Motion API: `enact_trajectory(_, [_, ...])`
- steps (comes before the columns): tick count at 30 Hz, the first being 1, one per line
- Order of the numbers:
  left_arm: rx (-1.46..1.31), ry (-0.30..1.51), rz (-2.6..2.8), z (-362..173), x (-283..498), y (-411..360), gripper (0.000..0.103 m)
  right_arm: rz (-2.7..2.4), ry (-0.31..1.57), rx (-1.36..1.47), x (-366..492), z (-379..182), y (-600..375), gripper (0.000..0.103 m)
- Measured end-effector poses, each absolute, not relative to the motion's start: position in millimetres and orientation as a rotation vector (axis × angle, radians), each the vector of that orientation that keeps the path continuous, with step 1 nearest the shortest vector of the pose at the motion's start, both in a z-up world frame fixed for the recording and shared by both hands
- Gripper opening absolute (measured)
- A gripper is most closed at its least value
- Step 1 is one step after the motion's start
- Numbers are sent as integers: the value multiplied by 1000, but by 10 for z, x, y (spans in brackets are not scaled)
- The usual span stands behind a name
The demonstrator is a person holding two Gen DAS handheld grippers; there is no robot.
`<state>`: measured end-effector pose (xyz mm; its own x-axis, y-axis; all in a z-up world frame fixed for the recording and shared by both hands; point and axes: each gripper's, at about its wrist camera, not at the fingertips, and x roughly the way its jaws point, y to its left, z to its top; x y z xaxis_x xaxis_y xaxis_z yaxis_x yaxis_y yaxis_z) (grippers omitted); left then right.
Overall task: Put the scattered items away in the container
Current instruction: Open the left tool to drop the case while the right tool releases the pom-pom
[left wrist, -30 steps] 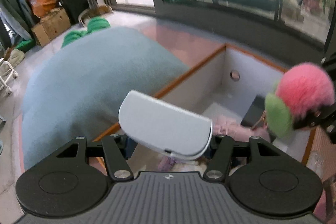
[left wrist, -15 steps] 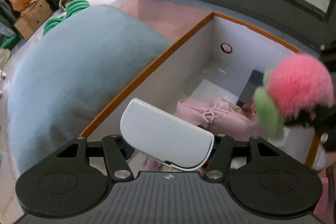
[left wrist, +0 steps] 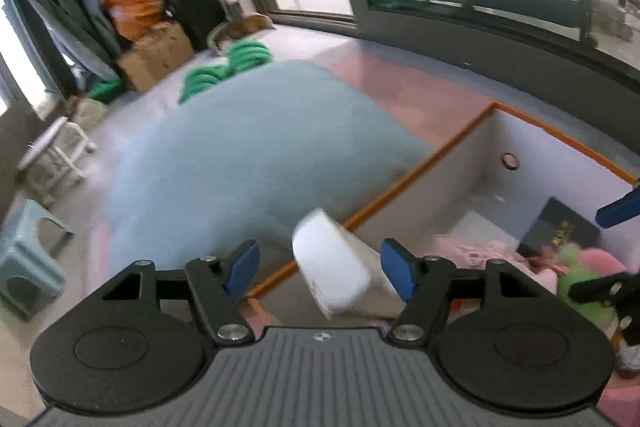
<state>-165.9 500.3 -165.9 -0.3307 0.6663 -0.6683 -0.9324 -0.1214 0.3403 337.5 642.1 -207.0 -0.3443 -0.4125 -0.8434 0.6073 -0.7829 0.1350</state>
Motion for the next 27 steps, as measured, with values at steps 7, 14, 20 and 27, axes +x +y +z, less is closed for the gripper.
enact_trajectory(7, [-401, 881, 1702, -1631, -1596, 4948, 79, -2159, 256, 1222, 3409, -1939, 6391, 67])
enact_trajectory(14, [-468, 905, 1667, -1762, -1543, 4951, 79, -2137, 259, 1215, 3482, -1925, 6353, 67])
enact_trajectory(20, [-546, 873, 1654, -1873, -1586, 4922, 79, -2129, 256, 1215, 3513, -1931, 6388, 67])
enact_trajectory(27, [-746, 841, 1608, -2170, -1768, 5109, 79, -2127, 255, 1222, 3532, -1957, 6417, 67])
